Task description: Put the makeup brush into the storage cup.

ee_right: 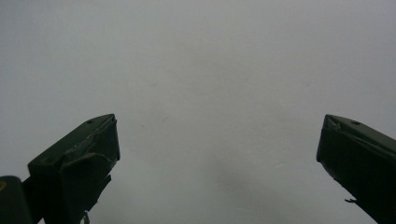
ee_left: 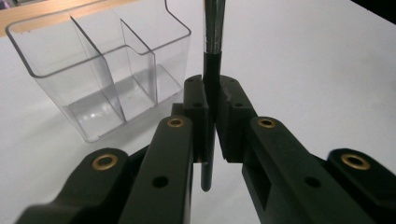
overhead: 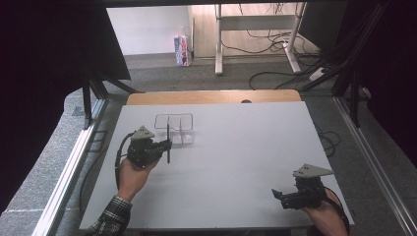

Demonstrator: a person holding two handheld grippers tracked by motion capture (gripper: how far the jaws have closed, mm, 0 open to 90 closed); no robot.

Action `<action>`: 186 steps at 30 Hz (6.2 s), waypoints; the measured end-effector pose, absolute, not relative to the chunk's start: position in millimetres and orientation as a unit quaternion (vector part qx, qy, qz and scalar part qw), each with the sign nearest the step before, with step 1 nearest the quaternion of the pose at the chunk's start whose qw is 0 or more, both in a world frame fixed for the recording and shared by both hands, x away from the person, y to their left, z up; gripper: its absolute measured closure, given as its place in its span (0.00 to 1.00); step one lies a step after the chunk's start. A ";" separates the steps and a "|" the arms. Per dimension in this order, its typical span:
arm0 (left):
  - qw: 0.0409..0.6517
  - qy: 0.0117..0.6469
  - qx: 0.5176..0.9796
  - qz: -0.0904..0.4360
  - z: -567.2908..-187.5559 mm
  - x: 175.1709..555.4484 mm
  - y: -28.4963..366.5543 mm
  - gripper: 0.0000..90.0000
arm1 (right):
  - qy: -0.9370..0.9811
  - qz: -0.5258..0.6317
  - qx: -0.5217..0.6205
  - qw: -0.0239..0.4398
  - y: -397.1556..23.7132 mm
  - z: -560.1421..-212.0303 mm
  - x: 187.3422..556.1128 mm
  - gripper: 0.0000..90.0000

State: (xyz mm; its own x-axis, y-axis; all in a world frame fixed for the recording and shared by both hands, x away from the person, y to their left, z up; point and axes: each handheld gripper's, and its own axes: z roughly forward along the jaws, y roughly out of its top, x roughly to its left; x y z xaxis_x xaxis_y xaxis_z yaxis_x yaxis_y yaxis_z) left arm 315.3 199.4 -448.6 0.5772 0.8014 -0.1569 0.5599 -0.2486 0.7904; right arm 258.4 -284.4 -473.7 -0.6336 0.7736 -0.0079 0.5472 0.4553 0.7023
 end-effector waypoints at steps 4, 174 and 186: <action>0.435 0.438 0.774 0.143 -445.3 319.8 201.0 0.93 | 0.834 0.346 0.397 0.165 -286.1 -473.3 258.3 0.00; 0.404 0.453 0.779 0.156 -447.7 399.1 190.5 0.00 | 0.854 0.330 0.381 0.127 -284.4 -477.5 262.1 0.05; 0.408 0.434 0.788 0.156 -444.6 387.9 187.3 0.00 | 0.854 0.330 0.382 0.126 -284.4 -477.5 262.1 0.05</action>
